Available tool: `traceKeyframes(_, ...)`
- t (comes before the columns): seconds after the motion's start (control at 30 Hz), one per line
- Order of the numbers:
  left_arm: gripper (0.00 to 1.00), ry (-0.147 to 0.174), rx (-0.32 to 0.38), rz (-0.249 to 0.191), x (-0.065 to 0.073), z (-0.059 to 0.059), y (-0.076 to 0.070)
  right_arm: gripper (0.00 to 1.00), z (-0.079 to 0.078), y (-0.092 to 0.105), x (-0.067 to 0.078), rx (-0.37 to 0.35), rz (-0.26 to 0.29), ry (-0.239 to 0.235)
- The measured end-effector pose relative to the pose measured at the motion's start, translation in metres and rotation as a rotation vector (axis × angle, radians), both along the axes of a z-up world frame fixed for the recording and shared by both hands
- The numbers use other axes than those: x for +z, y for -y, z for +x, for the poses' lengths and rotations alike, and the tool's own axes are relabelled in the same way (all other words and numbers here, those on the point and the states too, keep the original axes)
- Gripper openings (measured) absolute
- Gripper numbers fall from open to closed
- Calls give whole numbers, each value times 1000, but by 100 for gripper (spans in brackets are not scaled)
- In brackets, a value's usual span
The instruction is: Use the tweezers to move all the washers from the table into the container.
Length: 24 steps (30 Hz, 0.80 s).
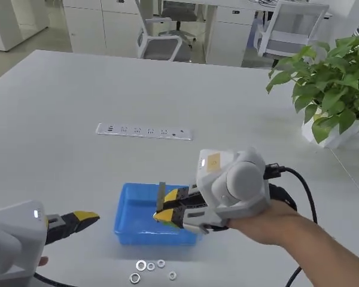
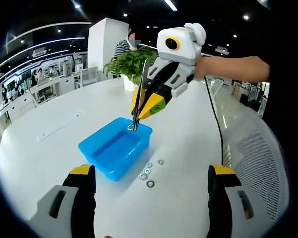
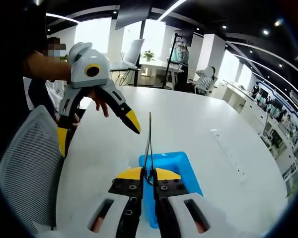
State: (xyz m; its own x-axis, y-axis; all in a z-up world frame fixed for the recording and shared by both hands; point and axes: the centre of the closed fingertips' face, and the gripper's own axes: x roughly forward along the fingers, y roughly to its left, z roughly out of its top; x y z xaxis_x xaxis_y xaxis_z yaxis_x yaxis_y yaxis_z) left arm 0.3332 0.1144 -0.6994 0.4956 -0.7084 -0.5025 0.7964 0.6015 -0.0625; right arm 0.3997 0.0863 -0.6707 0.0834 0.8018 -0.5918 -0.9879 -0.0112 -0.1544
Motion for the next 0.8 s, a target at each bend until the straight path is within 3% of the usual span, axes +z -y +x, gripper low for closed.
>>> traceKeyframes(0.33, 99, -3, 2, -6, 1, -1, -2, 7, 25, -12, 0, -4, 16, 17)
traceKeyframes(0.8, 99, -8, 13, -3, 3, 1, -7, 7, 49, -21, -25, -7, -9, 26)
